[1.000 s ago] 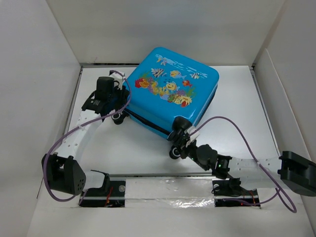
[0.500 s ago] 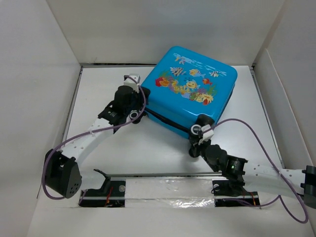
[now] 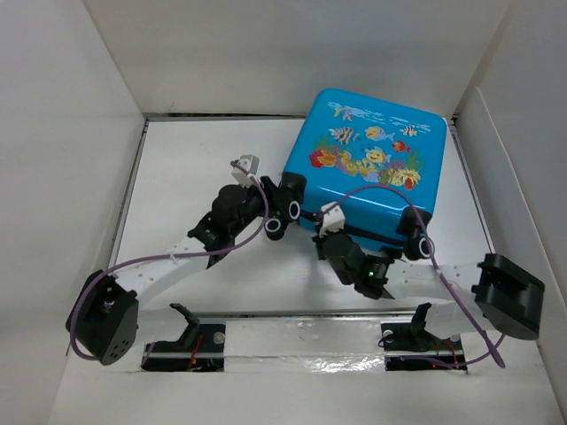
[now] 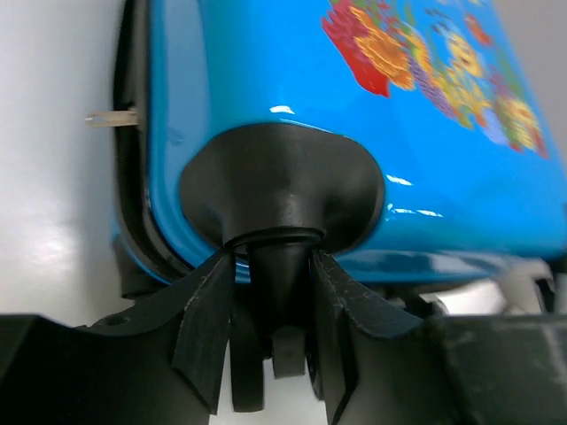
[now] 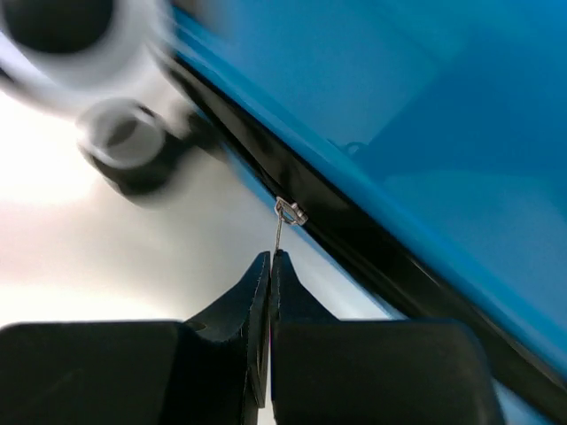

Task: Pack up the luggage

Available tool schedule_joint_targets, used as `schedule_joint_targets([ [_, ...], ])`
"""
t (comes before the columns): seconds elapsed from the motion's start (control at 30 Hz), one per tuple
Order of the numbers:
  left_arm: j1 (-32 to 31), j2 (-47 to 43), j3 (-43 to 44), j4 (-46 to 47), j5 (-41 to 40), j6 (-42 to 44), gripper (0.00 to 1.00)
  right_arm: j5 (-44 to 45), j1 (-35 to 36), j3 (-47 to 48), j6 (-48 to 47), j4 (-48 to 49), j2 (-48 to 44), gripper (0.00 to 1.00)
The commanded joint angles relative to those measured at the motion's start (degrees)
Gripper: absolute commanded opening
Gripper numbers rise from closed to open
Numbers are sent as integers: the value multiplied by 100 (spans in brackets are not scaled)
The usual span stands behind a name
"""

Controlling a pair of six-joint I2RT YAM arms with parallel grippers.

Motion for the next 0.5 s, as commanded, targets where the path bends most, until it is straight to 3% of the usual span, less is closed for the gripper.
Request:
schedule_joint_targets([
  [0.0,-352,-424,-580,308,2093,-842,0,-2229,300,1107,-193,1136,598,0],
  [0.23,-140,-1373,-872,-393,2254,-676,0,-4179,353,1759,-509,1680,1601,0],
  [0.47,-17,-2348,-1372,-648,2298,-966,0,-5735,204,1865,-361,3355,2629,0],
])
